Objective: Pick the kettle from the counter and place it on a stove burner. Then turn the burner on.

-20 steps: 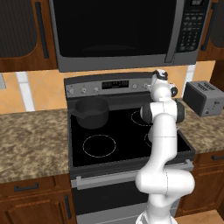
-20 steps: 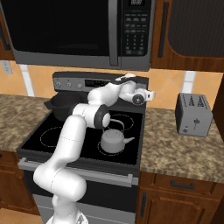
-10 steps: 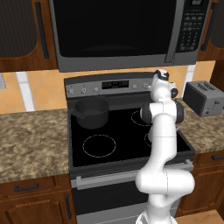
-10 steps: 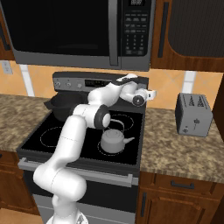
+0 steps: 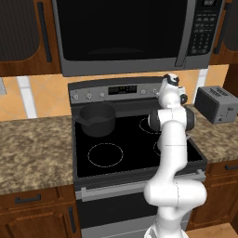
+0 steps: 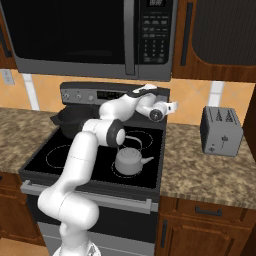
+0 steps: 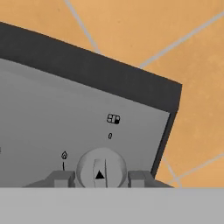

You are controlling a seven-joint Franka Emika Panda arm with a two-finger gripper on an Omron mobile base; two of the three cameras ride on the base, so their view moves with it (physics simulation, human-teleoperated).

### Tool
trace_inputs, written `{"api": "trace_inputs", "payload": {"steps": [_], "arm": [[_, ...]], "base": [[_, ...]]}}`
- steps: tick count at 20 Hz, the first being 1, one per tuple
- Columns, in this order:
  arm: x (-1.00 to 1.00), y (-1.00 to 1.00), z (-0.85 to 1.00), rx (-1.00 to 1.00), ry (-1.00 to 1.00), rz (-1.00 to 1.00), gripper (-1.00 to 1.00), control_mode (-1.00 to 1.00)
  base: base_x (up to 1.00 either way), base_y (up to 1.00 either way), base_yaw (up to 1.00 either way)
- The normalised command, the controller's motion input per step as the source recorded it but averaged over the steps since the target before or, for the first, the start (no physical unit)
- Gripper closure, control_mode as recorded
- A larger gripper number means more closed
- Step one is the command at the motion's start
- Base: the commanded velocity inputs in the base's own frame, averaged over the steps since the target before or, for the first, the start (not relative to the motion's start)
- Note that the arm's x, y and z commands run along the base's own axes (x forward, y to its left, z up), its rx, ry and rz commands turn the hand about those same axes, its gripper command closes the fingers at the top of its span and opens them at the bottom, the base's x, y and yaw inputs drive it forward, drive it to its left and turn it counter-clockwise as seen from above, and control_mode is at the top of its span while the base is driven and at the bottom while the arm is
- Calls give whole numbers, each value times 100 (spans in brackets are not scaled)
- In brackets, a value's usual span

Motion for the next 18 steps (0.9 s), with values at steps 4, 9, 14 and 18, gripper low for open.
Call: {"api": "trace_inputs", "payload": {"steps": [4,9,14,18], "arm": [[0,0,0,-13,0,-1,100,-100],[0,0,0,-12,0,0,100,-100],[0,0,-2,-16,-3,0,100,-100],[0,0,-5,-17,-2,0,100,-100]], "base": [[0,0,0],[0,0,0],[0,0,0],[0,0,0]]}}
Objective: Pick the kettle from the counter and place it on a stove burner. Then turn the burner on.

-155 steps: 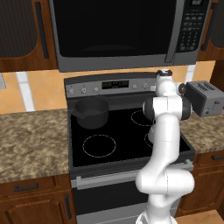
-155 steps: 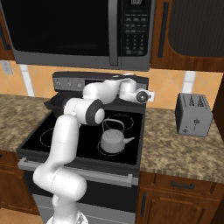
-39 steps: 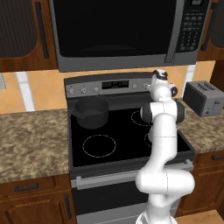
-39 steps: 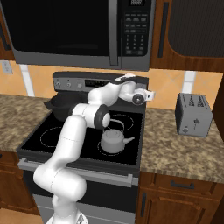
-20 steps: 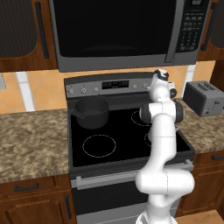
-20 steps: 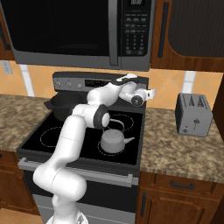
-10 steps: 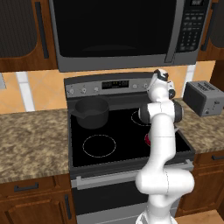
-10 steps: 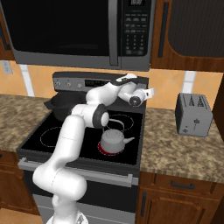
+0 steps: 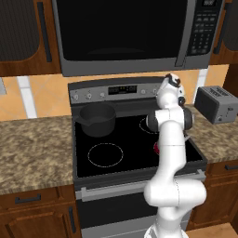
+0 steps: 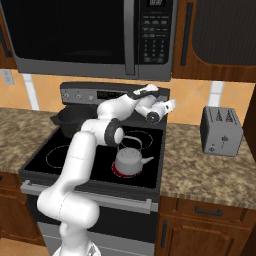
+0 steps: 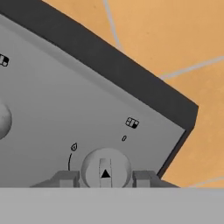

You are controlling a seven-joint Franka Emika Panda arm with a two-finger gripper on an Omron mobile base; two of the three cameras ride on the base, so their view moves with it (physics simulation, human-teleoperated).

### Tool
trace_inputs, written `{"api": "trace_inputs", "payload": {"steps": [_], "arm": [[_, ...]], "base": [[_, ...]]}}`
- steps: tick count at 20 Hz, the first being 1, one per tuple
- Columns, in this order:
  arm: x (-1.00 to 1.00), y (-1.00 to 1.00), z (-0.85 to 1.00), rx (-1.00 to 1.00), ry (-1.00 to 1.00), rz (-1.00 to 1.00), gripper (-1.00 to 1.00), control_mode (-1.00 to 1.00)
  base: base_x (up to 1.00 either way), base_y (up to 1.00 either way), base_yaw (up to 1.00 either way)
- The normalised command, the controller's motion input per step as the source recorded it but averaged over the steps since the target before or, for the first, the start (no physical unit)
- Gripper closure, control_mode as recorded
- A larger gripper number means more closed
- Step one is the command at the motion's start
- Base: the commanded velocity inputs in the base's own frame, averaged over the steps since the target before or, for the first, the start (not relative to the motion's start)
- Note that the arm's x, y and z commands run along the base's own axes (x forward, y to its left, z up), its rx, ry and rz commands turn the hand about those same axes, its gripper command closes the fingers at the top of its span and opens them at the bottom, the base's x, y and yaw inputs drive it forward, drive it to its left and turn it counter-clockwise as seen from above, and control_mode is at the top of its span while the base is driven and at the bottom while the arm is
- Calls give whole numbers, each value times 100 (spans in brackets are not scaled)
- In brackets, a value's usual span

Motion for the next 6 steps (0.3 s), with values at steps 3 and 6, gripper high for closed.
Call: {"api": "trace_inputs", "payload": {"steps": [3,6], "arm": [[0,0,-1,-18,-2,0,100,-100],[0,0,0,-18,-2,-1,100,-100]], "base": [[0,0,0],[0,0,0]]}}
